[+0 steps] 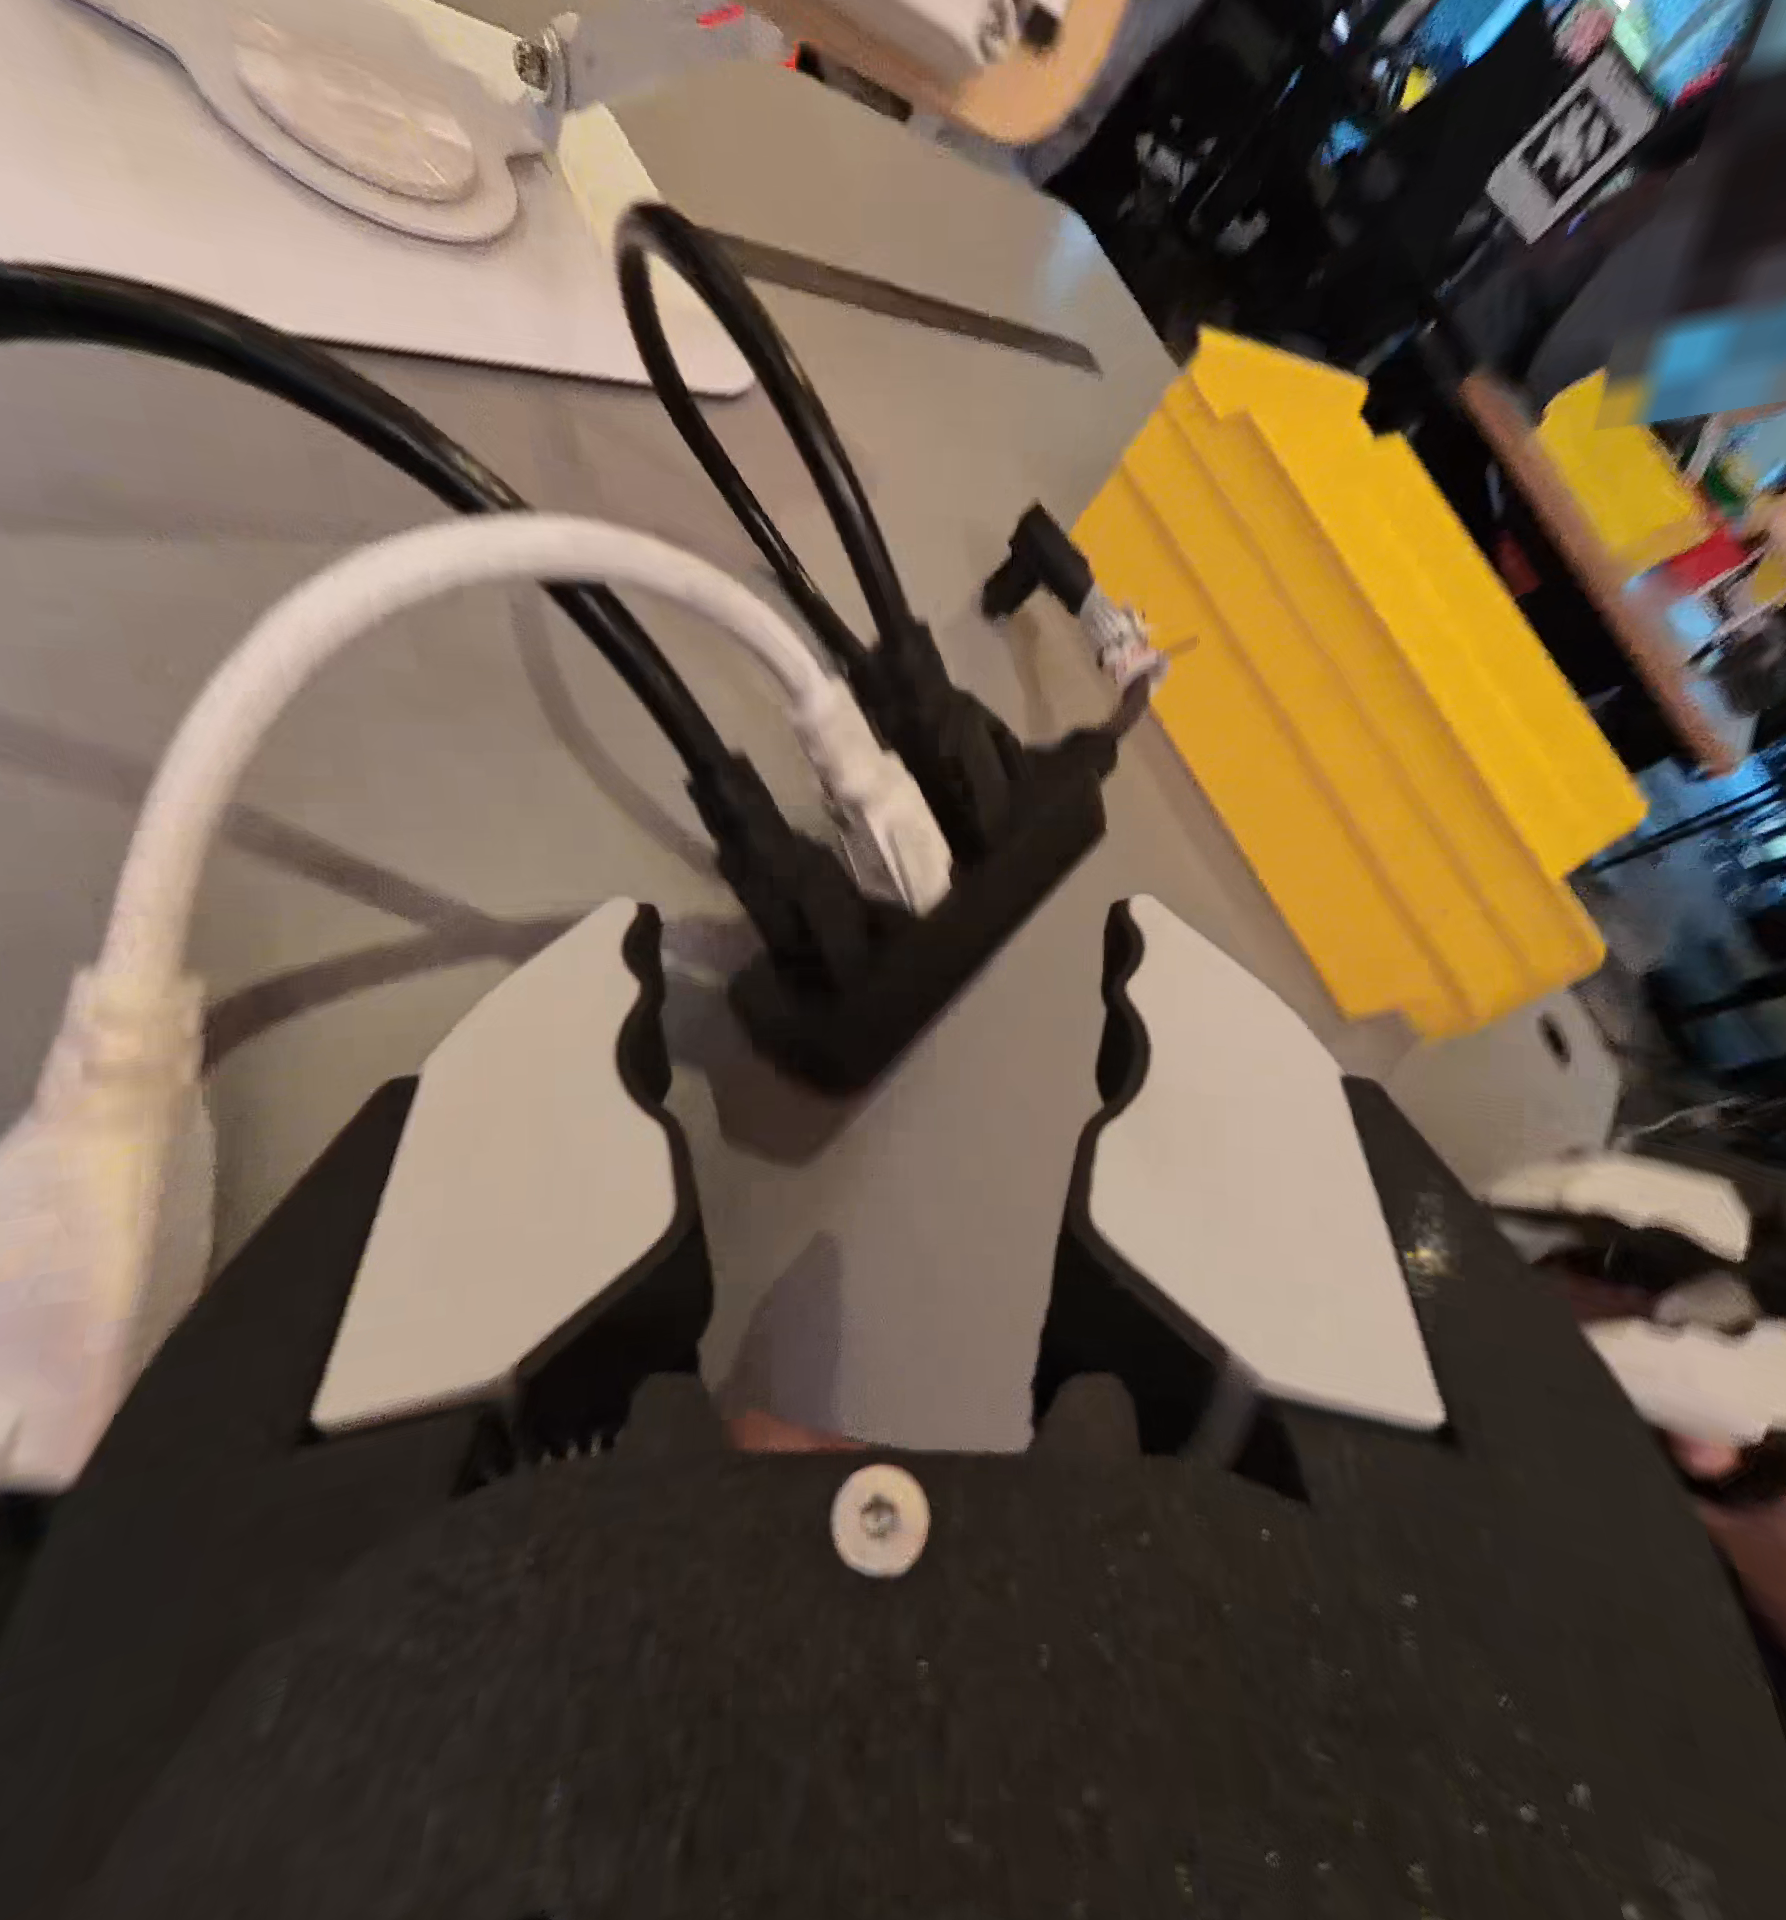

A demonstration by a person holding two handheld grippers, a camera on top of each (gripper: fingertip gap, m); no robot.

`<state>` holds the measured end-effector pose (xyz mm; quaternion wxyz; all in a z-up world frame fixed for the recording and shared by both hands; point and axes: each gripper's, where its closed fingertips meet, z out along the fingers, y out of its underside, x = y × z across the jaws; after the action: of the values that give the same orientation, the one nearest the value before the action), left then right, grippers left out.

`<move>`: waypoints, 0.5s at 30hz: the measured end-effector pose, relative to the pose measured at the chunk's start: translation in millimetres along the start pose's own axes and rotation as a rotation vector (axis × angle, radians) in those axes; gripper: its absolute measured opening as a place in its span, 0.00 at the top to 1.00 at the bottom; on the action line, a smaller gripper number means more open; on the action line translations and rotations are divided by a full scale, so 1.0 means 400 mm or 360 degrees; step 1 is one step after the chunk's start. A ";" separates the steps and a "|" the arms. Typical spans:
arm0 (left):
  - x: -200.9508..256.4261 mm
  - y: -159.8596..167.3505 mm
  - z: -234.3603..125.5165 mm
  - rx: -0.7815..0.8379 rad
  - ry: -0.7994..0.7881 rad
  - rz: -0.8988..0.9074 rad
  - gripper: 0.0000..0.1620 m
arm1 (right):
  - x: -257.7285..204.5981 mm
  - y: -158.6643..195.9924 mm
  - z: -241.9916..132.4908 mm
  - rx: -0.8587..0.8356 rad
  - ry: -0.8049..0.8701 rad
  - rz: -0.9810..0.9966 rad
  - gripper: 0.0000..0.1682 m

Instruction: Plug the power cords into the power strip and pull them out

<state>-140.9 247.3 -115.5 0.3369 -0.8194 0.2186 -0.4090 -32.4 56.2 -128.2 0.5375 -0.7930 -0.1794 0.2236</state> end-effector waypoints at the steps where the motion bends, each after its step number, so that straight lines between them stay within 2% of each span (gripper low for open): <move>1: -0.014 -0.023 0.024 0.0013 0.0023 -0.0070 0.50 | 0.000 -0.001 -0.001 0.0003 -0.0005 0.0006 0.80; 5: -0.070 -0.098 0.085 0.0110 0.0092 -0.0329 0.57 | 0.001 0.000 -0.005 0.0011 -0.0019 0.0034 0.80; 7: -0.096 -0.125 0.097 0.0176 0.0107 -0.0461 0.73 | 0.001 0.001 -0.007 0.0009 -0.0030 0.0047 0.80; 10: -0.124 -0.154 0.104 0.0311 0.0068 -0.0613 0.86 | -0.001 0.001 -0.010 0.0016 -0.0047 0.0081 0.80; 12: -0.096 -0.169 0.104 0.0336 0.0072 -0.0492 0.87 | -0.005 0.002 -0.008 0.0013 -0.0057 0.0081 0.80; 15: -0.010 -0.175 0.091 0.0335 0.0001 0.0143 0.87 | -0.009 0.000 -0.010 0.0017 -0.0059 0.0062 0.80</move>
<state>-107.7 310.8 -82.6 0.4389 -0.7689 0.2111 -0.4143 -33.1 51.4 -126.5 0.5339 -0.7891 -0.1728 0.2496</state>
